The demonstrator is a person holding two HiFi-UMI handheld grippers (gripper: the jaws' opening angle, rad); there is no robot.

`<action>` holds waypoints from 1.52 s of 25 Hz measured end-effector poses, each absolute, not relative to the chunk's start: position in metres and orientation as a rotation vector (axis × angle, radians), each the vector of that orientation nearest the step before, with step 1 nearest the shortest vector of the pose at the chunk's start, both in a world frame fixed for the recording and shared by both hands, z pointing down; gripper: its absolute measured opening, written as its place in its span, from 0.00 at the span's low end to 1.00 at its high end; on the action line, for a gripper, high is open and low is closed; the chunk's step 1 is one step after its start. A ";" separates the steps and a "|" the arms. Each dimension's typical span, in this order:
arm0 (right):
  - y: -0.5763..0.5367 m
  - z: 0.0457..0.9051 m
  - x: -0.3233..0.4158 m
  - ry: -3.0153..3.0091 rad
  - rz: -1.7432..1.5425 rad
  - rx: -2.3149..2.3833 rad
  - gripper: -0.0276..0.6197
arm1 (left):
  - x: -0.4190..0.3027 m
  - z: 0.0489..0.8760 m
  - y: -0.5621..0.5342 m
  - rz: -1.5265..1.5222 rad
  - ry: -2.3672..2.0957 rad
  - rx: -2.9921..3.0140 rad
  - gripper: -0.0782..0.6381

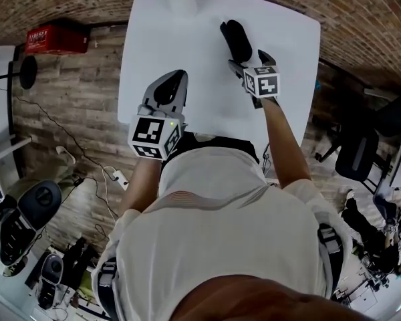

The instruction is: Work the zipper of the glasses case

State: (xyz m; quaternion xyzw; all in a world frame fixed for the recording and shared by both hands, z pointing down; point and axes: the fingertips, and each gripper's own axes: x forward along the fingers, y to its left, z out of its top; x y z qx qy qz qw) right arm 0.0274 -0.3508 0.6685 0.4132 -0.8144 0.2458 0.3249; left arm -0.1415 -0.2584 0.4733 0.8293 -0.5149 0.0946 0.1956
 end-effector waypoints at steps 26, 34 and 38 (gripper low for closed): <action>-0.365 0.710 0.022 -2.073 0.678 1.111 0.52 | -0.164 0.491 -0.260 0.321 -1.428 2.289 0.14; -0.361 0.669 0.026 -2.166 0.694 1.169 0.52 | -0.161 0.479 -0.262 0.299 -1.425 2.331 0.14; -0.357 0.625 0.034 -2.254 0.684 1.224 0.52 | -0.159 0.464 -0.266 0.265 -1.429 2.369 0.14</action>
